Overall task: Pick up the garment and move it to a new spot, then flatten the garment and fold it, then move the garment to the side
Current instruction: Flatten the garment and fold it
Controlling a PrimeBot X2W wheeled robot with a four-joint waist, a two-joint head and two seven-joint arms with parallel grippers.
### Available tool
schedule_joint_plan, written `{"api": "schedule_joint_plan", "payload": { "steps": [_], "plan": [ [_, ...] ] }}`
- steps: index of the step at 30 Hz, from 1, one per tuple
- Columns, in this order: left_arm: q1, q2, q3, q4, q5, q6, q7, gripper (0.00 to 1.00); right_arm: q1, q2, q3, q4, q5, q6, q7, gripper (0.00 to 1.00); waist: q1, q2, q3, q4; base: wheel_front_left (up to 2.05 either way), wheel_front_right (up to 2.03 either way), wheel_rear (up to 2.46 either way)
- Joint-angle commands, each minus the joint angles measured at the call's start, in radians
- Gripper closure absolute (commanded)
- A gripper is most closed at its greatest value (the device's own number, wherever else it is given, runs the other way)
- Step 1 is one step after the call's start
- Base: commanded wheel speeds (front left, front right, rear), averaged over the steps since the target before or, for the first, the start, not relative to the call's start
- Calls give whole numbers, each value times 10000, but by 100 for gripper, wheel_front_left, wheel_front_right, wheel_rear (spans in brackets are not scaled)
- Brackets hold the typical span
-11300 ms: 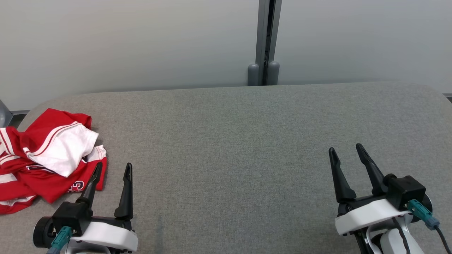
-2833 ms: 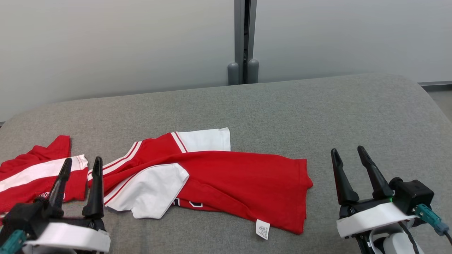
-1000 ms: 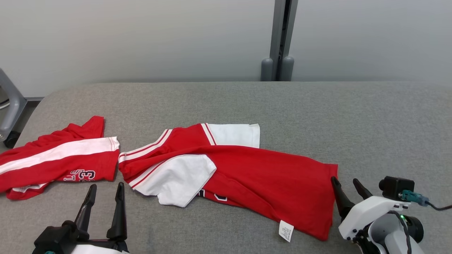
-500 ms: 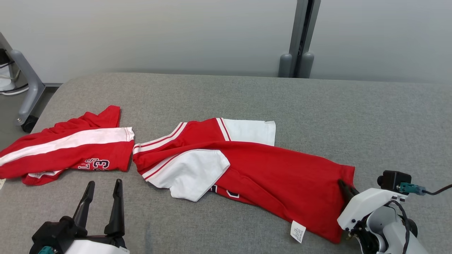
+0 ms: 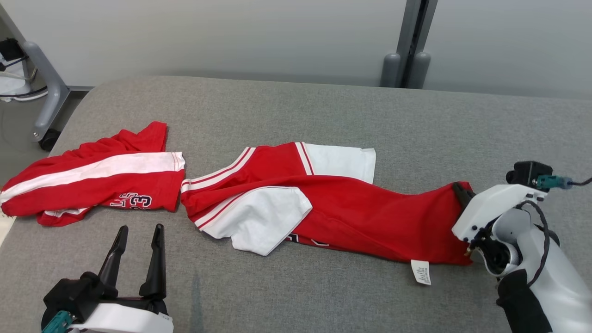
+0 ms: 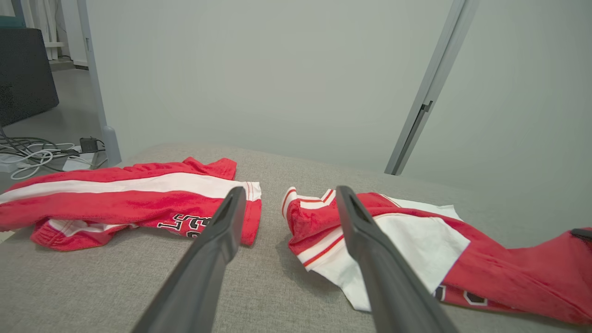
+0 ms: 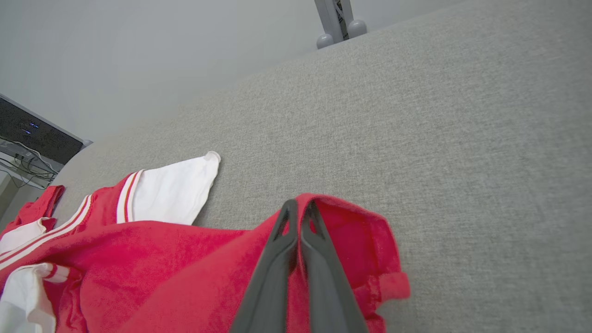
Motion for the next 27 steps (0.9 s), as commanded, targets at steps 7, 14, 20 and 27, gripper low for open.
{"api": "schedule_joint_plan", "payload": {
  "steps": [7, 14, 20, 27],
  "plan": [
    [-464, -87, -82, 220, -5, -246, -16, 0, -1285, -461, -826, 921, -162, 5, 1355, 100, 0, 0, 327, 370, 0, 0, 0],
    [-541, -152, 21, 474, 63, -365, -17, 0, -1740, -390, -1219, 1614, -353, 5, 1334, 0, 0, 0, 155, 240, 0, 0, 0],
    [-368, -165, 151, 454, 187, -405, -17, 0, -1205, -201, -943, 1041, -289, 5, 351, 0, 0, 0, -236, -205, 0, 0, 0],
    [-130, -147, 497, 271, 397, -275, -16, 0, -95, -6, -67, -742, 272, 5, -930, 0, 0, 0, -618, -749, 0, 0, 0]
  ]
}}
